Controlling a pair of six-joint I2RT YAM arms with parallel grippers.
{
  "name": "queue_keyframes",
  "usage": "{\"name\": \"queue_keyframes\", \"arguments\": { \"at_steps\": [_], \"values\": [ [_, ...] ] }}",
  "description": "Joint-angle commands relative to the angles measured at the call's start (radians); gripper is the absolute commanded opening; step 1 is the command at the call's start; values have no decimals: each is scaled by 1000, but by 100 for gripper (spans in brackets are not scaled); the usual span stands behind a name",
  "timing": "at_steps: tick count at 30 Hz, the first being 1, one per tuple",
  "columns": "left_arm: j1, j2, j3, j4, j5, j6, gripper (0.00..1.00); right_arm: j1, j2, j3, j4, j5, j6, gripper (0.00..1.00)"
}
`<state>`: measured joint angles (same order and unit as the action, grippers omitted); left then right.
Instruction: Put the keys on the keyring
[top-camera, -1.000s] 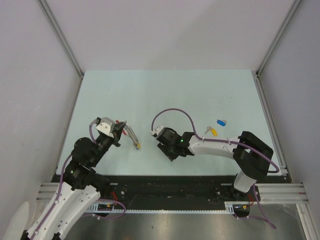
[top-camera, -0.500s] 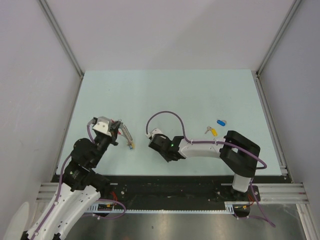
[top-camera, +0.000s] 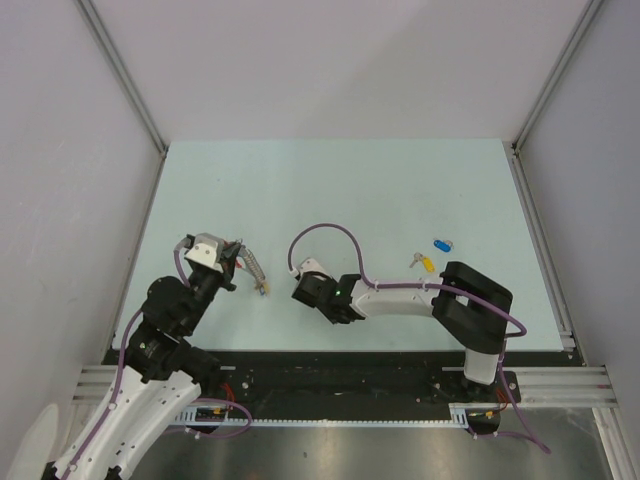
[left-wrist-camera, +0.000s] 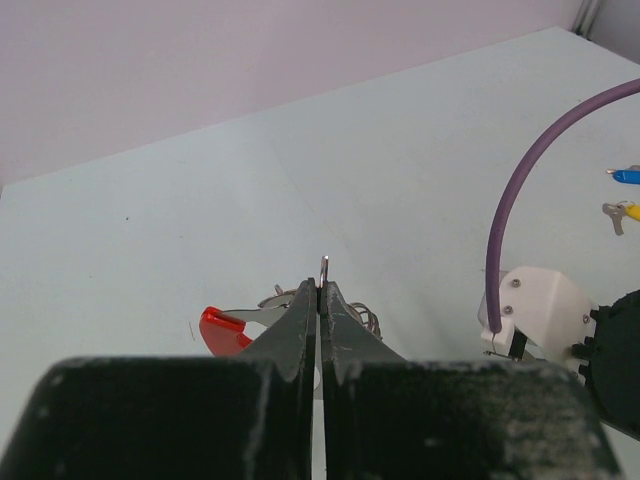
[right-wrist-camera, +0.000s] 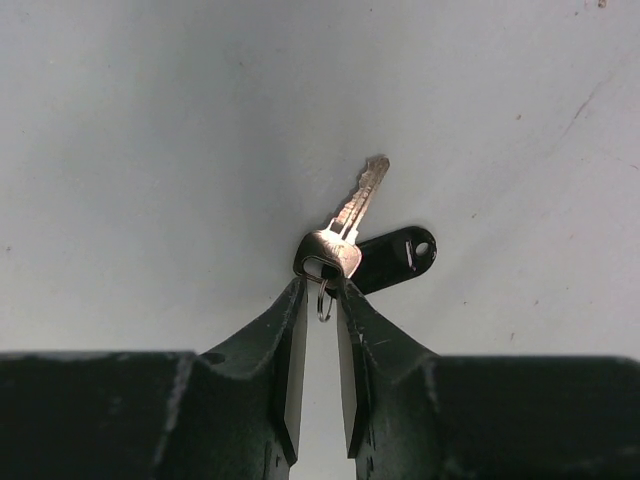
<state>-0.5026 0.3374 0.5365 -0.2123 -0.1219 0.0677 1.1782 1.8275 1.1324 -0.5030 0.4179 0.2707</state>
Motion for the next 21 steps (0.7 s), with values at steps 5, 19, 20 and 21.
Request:
{"name": "queue_keyframes", "arguments": {
  "at_steps": [5,19,20,21],
  "values": [
    [4,-3,25,50,7,-9,1,15,7,33,-49,47,27,22],
    [4,2,25,50,16,-9,0,17,-7,47,-63,59,18,21],
    [6,2,25,50,18,-9,0,17,-5,47,-65,61,16,20],
    [4,3,25,50,18,-9,0,17,-7,49,-66,61,16,19]
  ]
}}
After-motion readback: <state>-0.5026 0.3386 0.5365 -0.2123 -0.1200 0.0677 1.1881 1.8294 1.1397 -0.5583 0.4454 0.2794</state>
